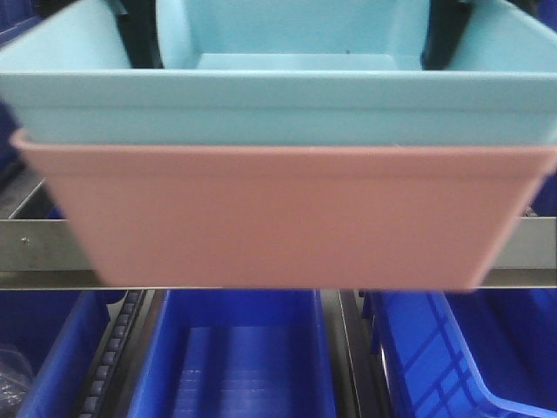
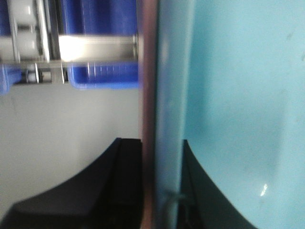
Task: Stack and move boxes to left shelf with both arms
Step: 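Lower the stacked boxes onto the roller shelf with both grippers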
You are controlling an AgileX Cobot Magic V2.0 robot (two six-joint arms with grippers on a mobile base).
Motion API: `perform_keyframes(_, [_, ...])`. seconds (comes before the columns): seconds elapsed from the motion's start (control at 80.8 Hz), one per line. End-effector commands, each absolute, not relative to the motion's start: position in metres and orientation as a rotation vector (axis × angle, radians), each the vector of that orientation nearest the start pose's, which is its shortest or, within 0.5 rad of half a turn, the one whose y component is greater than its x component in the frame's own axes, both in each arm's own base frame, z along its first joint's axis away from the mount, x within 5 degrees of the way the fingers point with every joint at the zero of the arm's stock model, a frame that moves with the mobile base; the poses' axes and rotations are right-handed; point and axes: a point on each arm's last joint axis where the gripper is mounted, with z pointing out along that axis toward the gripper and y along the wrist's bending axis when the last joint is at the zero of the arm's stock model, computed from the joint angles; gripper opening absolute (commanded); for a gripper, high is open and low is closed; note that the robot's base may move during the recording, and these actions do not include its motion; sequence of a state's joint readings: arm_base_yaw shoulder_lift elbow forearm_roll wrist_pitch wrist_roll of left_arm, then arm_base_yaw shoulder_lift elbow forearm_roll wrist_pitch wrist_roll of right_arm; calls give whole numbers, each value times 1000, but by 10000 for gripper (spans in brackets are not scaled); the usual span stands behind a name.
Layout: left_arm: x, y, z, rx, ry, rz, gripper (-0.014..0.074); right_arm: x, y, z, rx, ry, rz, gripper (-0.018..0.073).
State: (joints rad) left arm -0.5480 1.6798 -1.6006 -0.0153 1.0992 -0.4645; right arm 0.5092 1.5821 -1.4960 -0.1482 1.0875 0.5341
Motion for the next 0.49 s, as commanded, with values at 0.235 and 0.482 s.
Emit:
perform_keyframes(0.235, [382, -190, 382, 92, 2356, -456, -7, 384, 155, 386, -13, 2382, 211, 57])
perform_keyframes(0.482, [427, -196, 366, 76, 2224, -469, -7, 430, 150, 372, -4, 2325, 190, 57])
